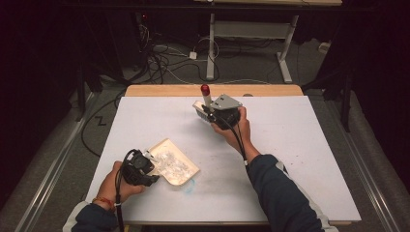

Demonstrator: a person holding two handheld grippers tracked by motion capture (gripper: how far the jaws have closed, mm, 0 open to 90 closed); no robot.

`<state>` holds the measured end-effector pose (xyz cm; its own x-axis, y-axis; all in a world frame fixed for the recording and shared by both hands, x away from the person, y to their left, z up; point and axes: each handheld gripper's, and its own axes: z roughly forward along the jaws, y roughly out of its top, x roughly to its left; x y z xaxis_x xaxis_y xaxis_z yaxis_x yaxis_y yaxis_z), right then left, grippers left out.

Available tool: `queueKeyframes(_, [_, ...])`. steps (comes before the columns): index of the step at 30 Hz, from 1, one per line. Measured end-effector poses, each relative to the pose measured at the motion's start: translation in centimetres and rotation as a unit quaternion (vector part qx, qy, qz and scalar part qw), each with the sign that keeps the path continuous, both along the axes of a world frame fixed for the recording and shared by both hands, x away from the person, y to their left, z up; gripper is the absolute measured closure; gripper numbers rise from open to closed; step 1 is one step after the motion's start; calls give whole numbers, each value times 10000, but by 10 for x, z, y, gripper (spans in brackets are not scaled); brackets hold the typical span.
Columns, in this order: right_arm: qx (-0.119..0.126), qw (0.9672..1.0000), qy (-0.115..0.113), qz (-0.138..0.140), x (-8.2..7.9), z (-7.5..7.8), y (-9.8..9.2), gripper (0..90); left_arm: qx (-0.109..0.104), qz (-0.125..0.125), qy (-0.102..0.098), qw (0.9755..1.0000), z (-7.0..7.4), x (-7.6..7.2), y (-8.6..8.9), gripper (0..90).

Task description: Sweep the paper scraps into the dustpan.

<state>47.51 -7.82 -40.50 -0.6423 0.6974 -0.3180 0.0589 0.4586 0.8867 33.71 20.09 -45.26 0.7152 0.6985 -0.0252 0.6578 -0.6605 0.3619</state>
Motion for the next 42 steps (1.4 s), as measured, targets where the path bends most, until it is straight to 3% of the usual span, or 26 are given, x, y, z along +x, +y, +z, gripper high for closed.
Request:
queueKeyframes(5, [108, 9983, 382, 435, 7, -11, 7, 712, 2, -6, -12, 10000, 0, 0, -1, 634])
queueKeyframes(7, [-175, 9970, 391, 647, -1, -11, 11, 710, 15, -32, -14, 10000, 0, 1, 0, 634])
queueKeyframes(9, [-464, 9932, 419, 984, -14, -11, 14, 710, -3, -10, -21, 10000, 0, 0, 0, 634])
queueKeyframes(11, [-644, 9907, 403, 1127, -29, -10, 15, 710, 22, -25, -43, 10000, 2, -1, 0, 633])
queueKeyframes(13, [-553, 9887, 509, 1296, -44, -10, 12, 709, 41, -30, -46, 10000, 2, -2, -1, 633])
queueKeyframes(16, [-714, 9853, 472, 1476, -70, -9, 9, 709, 112, -7, -53, 9999, 2, -3, -2, 634])
queueKeyframes(17, [-695, 9840, 572, 1538, -77, -8, 7, 710, 133, -23, -50, 9999, 1, -3, -3, 634])
queueKeyframes(20, [-727, 9829, 623, 1575, -98, -6, 0, 710, 182, 15, -22, 9998, 1, -4, -5, 634])
queueKeyframes(23, [-624, 9823, 807, 1572, -109, -2, -5, 710, 234, 25, -2, 9997, 2, -5, -6, 635])
queueKeyframes(29, [-673, 9768, 939, 1803, -131, 2, 0, 710, 219, 54, -20, 9997, 2, -6, -7, 634])
queueKeyframes(31, [-457, 9737, 1060, 1964, -136, 5, -1, 712, 221, 45, -23, 9997, 2, -6, -7, 634])
queueKeyframes(33, [-354, 9737, 1056, 1988, -140, 9, -3, 712, 216, 64, -17, 9997, 1, -6, -8, 634])
queueKeyframes(36, [-290, 9780, 865, 1879, -143, 15, -8, 712, 201, 49, -9, 9998, 2, -7, -8, 634])
queueKeyframes(39, [-133, 9781, 875, 1883, -143, 23, -17, 712, 177, 53, -9, 9998, 1, -8, -9, 634])
queueKeyframes(42, [-16, 9805, 862, 1767, -142, 27, -27, 711, 205, 52, 2, 9998, 1, -8, -9, 634])
